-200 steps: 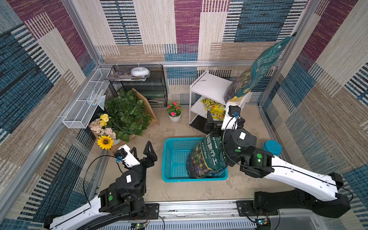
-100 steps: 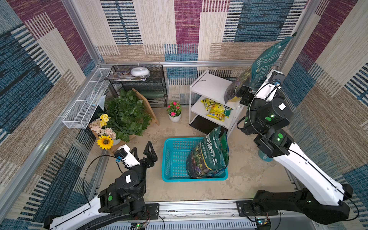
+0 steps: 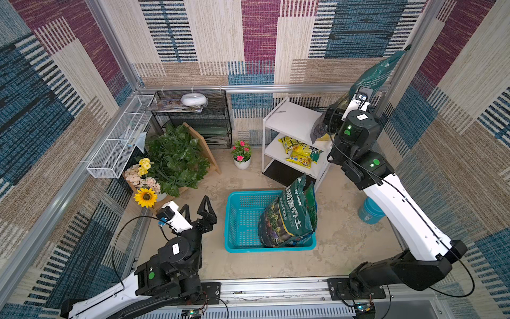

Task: Take down the fertilizer bag from the shelf
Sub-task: Pick up the fertilizer bag from the shelf, then place the fertilizer bag in the storage box.

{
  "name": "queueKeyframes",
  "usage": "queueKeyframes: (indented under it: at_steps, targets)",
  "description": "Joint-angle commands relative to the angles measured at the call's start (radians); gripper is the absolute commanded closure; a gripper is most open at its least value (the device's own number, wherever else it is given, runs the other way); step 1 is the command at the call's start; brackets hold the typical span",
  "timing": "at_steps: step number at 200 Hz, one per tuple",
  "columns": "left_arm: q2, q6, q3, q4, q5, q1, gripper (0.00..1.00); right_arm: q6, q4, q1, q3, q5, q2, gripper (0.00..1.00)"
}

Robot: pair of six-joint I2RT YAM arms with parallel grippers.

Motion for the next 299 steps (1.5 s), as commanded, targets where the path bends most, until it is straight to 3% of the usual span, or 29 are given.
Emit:
queueKeyframes:
  at_steps: [1, 22, 38, 49, 81, 100, 129, 162, 190, 223, 263, 299]
  targets:
    - [-0.001, -0.001, 0.0, 0.0, 0.008, 0.001, 0.14, -0.027, 0.015, -0.011, 0.039, -0.027, 0.029, 0.06]
    - [-0.001, 0.002, -0.002, 0.001, 0.002, 0.001, 0.14, -0.075, 0.03, -0.011, 0.094, -0.024, 0.062, 0.07]
    - [-0.001, 0.004, 0.0, 0.001, 0.003, 0.0, 0.14, -0.083, -0.005, -0.012, 0.152, -0.022, 0.089, 0.16]
    - [-0.002, 0.004, 0.0, 0.001, 0.003, 0.0, 0.14, -0.087, -0.017, -0.012, 0.172, -0.024, 0.1, 0.3]
    - [-0.007, 0.005, -0.002, 0.001, 0.001, 0.0, 0.14, -0.086, -0.034, -0.012, 0.175, -0.036, 0.104, 0.84]
    - [-0.008, 0.004, -0.002, 0.002, 0.003, 0.001, 0.14, -0.065, -0.072, -0.011, 0.185, -0.068, 0.097, 1.0]
    - [-0.009, 0.004, -0.002, 0.002, 0.001, 0.001, 0.14, -0.016, -0.162, -0.01, 0.24, -0.187, 0.067, 1.0]
    - [-0.007, 0.007, -0.002, 0.004, 0.0, 0.0, 0.14, 0.049, -0.243, 0.01, 0.288, -0.449, 0.006, 1.0]
    - [-0.007, 0.007, -0.004, 0.004, -0.003, 0.001, 0.14, 0.03, -0.244, 0.07, 0.297, -0.535, -0.02, 1.0]
    - [-0.007, 0.008, -0.004, 0.005, -0.003, 0.001, 0.14, 0.016, -0.251, 0.165, 0.318, -0.528, -0.011, 1.0]
    - [-0.008, 0.01, -0.002, 0.004, -0.009, 0.001, 0.14, -0.036, -0.163, 0.359, 0.26, -0.417, -0.004, 1.0]
    - [-0.013, 0.01, 0.0, 0.0, -0.009, 0.001, 0.14, -0.155, 0.016, 0.551, 0.115, -0.208, -0.01, 1.0]
